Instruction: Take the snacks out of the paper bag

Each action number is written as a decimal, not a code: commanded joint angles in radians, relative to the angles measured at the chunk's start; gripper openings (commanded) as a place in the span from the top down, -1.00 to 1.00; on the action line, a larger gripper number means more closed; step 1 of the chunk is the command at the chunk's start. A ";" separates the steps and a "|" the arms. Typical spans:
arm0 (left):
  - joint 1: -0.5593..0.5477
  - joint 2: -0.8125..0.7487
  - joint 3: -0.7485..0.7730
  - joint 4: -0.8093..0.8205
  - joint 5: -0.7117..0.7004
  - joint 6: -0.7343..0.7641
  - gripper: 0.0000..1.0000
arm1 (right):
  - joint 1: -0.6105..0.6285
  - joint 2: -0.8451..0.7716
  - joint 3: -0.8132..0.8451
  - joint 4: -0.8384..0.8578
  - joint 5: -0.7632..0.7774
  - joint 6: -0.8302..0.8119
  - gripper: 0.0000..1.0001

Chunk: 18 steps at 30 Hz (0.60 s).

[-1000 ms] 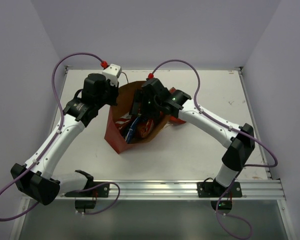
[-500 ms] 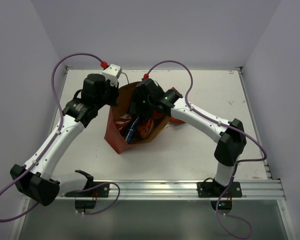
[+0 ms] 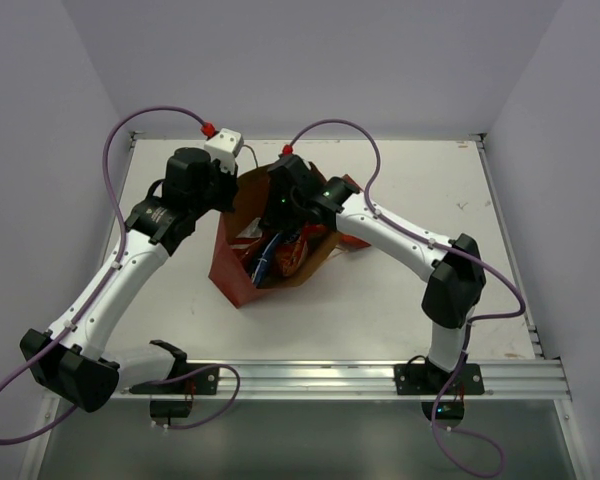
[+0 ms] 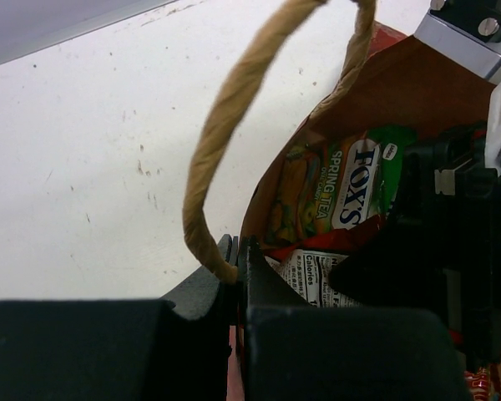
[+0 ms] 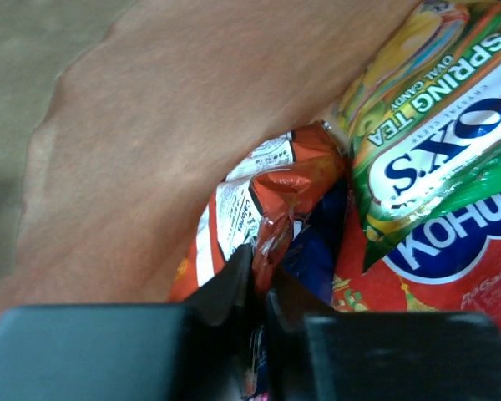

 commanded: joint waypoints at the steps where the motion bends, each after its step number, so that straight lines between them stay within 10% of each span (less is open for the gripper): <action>1: 0.006 -0.043 0.011 0.086 -0.010 -0.009 1.00 | 0.000 -0.004 0.068 0.022 -0.021 -0.002 0.86; 18: 0.007 -0.046 0.011 0.074 -0.060 -0.016 1.00 | -0.017 -0.247 0.307 0.019 -0.042 -0.111 1.00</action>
